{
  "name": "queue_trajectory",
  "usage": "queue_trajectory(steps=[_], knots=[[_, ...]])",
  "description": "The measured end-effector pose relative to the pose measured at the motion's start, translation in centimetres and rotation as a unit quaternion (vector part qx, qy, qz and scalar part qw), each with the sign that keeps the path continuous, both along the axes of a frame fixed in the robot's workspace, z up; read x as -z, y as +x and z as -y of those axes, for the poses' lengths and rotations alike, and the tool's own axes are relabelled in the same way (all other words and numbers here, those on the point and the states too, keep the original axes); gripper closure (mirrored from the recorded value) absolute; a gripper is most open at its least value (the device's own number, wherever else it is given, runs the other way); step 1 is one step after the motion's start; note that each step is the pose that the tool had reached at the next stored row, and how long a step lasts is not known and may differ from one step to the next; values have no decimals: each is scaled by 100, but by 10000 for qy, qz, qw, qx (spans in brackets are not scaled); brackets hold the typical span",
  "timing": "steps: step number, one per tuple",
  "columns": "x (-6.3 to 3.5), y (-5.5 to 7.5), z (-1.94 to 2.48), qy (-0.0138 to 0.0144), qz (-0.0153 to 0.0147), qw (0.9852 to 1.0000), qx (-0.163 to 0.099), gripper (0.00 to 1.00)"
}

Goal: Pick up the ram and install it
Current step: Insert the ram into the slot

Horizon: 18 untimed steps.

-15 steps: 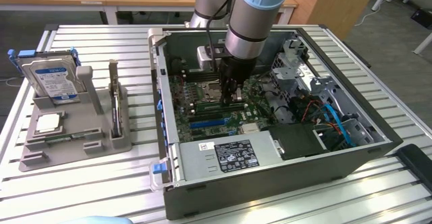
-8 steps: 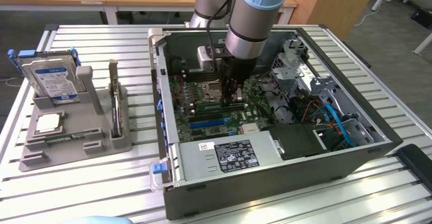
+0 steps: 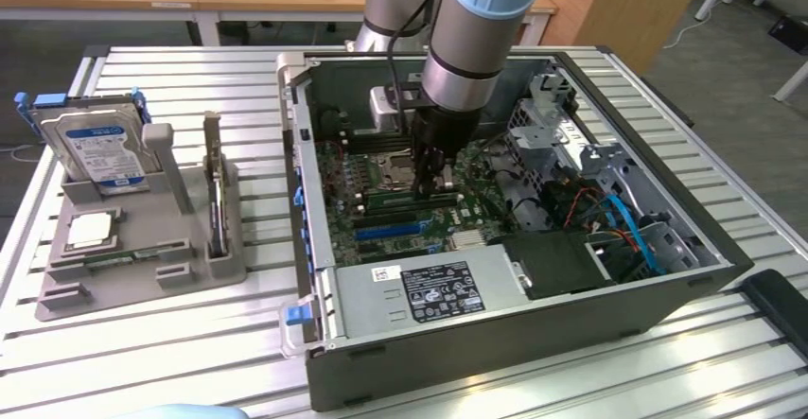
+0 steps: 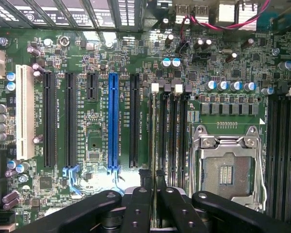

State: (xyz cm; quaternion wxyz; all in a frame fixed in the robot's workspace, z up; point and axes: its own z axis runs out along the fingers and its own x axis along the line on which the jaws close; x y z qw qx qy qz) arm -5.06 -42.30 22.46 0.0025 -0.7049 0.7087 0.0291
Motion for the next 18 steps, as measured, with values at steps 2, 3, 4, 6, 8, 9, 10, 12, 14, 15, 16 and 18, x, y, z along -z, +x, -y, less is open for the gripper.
queue_trajectory(steps=[2, 3, 4, 6, 8, 9, 10, 12, 14, 15, 16, 18], knots=[[0, 0, 0, 0, -6, 10000, 0, 87], [0, 0, 0, 0, -8, 10000, 0, 87], [0, 0, 0, 0, -11, 10000, 0, 87], [1, 0, -1, 0, -14, 10000, 0, 87], [3, 0, -1, 0, -19, 10000, 0, 87], [4, 0, -2, 0, -24, 10000, 0, 87], [5, 0, -3, 0, -26, 10000, 0, 87], [14, 0, -8, -1, -32, 10000, -2, 87], [16, 0, -8, 0, -35, 10000, -1, 87], [16, 0, -8, 0, -35, 10000, -1, 87], [16, 0, -8, 0, -35, 10000, -1, 87], [17, 0, -8, 0, -35, 10000, -1, 87]])
